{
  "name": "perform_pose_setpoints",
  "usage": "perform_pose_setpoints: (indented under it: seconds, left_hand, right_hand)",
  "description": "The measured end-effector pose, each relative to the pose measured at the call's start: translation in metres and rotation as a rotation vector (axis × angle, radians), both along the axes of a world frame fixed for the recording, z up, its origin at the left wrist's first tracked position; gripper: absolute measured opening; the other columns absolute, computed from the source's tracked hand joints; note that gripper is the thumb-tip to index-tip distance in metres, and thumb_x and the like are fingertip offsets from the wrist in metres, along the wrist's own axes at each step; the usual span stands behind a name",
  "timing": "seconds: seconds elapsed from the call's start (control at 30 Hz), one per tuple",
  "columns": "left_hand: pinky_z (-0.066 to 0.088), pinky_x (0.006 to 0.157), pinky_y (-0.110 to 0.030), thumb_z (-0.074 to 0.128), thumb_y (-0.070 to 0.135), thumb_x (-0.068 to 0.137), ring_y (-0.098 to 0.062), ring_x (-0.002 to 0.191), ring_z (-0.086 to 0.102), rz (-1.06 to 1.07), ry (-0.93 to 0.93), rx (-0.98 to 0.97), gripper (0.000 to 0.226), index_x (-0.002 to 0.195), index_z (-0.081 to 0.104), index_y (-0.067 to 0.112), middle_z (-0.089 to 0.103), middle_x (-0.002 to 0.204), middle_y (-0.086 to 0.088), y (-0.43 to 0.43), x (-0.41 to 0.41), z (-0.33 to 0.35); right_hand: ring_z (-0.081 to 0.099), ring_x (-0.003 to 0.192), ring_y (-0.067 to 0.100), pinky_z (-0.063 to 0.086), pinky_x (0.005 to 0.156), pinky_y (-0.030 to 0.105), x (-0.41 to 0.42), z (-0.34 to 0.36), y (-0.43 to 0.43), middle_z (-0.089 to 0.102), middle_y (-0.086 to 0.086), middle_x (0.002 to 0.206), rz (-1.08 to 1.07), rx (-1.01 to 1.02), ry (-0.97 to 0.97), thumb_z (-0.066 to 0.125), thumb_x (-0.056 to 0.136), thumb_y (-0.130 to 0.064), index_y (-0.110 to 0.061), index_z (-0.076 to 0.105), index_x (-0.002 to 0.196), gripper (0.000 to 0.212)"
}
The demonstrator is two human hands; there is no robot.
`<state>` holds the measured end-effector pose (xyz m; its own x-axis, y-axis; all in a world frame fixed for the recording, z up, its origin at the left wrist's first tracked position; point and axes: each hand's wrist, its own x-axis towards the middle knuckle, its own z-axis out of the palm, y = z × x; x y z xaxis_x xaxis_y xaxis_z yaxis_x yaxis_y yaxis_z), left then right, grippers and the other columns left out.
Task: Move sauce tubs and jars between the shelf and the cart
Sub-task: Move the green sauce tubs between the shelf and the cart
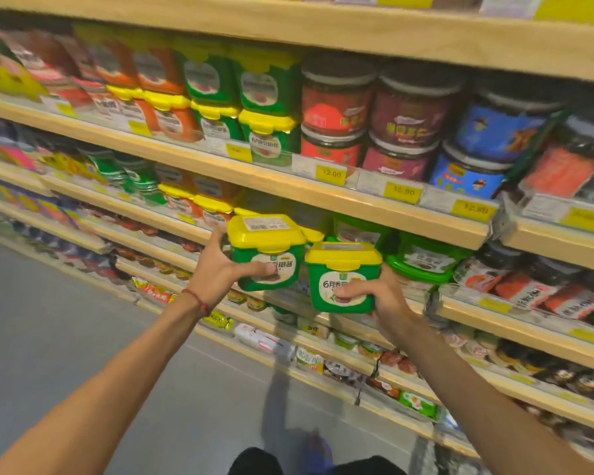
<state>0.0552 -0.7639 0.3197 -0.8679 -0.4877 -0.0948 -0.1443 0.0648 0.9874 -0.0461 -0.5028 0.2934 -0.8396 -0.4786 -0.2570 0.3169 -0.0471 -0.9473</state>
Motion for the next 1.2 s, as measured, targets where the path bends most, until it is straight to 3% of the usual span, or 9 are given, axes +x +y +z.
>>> perform_pose_setpoints:
  seconds: [0.1, 0.2, 0.33, 0.5, 0.57, 0.67, 0.8, 0.9, 1.2]
  left_hand:
    - [0.059, 0.091, -0.042, 0.098, 0.039, 0.031, -0.016, 0.106, 0.071, -0.061, -0.023, -0.062, 0.107, 0.127, 0.052, 0.021, 0.071, 0.121, -0.001, -0.032, -0.018, -0.004]
    - [0.058, 0.088, -0.031, 0.095, 0.044, 0.029, -0.007, 0.108, 0.067, -0.107, -0.009, -0.107, 0.110, 0.126, 0.049, 0.021, 0.067, 0.121, 0.004, -0.060, -0.036, -0.011]
    - [0.053, 0.099, -0.040, 0.097, 0.049, 0.031, -0.010, 0.116, 0.061, -0.193, 0.025, -0.181, 0.114, 0.130, 0.049, 0.021, 0.063, 0.124, 0.009, -0.094, -0.058, -0.020]
    - [0.045, 0.089, -0.015, 0.096, 0.049, 0.036, 0.013, 0.107, 0.053, -0.313, 0.088, -0.289, 0.110, 0.129, 0.043, 0.025, 0.059, 0.122, 0.014, -0.115, -0.076, -0.021]
    - [0.045, 0.089, -0.015, 0.092, 0.058, 0.034, 0.001, 0.108, 0.057, -0.314, 0.098, -0.323, 0.111, 0.129, 0.041, 0.028, 0.059, 0.124, 0.010, -0.119, -0.080, -0.023]
    - [0.050, 0.096, -0.035, 0.089, 0.067, 0.036, -0.017, 0.113, 0.058, -0.321, 0.110, -0.389, 0.110, 0.126, 0.043, 0.023, 0.060, 0.124, 0.001, -0.126, -0.090, -0.029]
    - [0.052, 0.094, -0.052, 0.088, 0.076, 0.038, -0.027, 0.111, 0.057, -0.322, 0.141, -0.428, 0.107, 0.115, 0.043, 0.016, 0.058, 0.117, -0.007, -0.131, -0.107, -0.036]
    - [0.049, 0.085, -0.049, 0.083, 0.073, 0.043, -0.028, 0.101, 0.051, -0.301, 0.151, -0.480, 0.098, 0.106, 0.042, 0.010, 0.051, 0.107, -0.010, -0.128, -0.112, -0.041]
    - [0.046, 0.083, -0.041, 0.093, 0.049, 0.064, -0.028, 0.103, 0.049, -0.302, 0.099, -0.489, 0.076, 0.107, 0.047, 0.006, 0.051, 0.110, -0.015, -0.127, -0.128, -0.051]
  right_hand:
    - [0.075, 0.102, 0.043, 0.063, 0.083, 0.052, -0.002, -0.002, -0.021, 0.077, 0.022, 0.115, -0.029, 0.006, -0.006, 0.088, 0.051, -0.004, -0.004, 0.063, 0.131, 0.084]
    - [0.074, 0.105, 0.043, 0.063, 0.084, 0.055, 0.000, -0.009, -0.043, 0.077, 0.019, 0.116, -0.163, 0.005, -0.043, 0.094, 0.037, -0.006, -0.005, 0.057, 0.135, 0.105]
    - [0.074, 0.105, 0.043, 0.060, 0.089, 0.060, 0.012, -0.012, -0.074, 0.078, 0.015, 0.113, -0.287, -0.022, -0.071, 0.091, 0.042, 0.010, -0.009, 0.057, 0.128, 0.095]
    - [0.074, 0.106, 0.042, 0.060, 0.090, 0.059, 0.021, -0.016, -0.099, 0.075, 0.019, 0.120, -0.380, -0.011, -0.052, 0.098, 0.035, -0.006, -0.007, 0.054, 0.138, 0.112]
    - [0.074, 0.106, 0.042, 0.061, 0.089, 0.059, 0.024, -0.020, -0.105, 0.075, 0.018, 0.119, -0.414, 0.002, -0.028, 0.094, 0.037, -0.003, -0.009, 0.055, 0.136, 0.107]
    - [0.074, 0.106, 0.040, 0.061, 0.091, 0.058, 0.024, -0.024, -0.109, 0.075, 0.017, 0.119, -0.445, 0.042, 0.021, 0.088, 0.042, 0.001, -0.015, 0.055, 0.133, 0.098]
    - [0.076, 0.101, 0.034, 0.063, 0.081, 0.045, 0.018, -0.027, -0.113, 0.075, 0.017, 0.118, -0.461, 0.069, 0.081, 0.091, 0.033, -0.003, -0.010, 0.054, 0.136, 0.109]
    - [0.078, 0.096, 0.031, 0.062, 0.072, 0.037, 0.013, -0.030, -0.116, 0.078, 0.014, 0.112, -0.466, 0.058, 0.099, 0.090, 0.032, -0.001, -0.007, 0.052, 0.137, 0.113]
    - [0.074, 0.105, 0.044, 0.061, 0.086, 0.049, 0.003, -0.040, -0.120, 0.075, 0.022, 0.119, -0.460, 0.060, 0.114, 0.096, 0.028, -0.007, -0.002, 0.053, 0.139, 0.120]
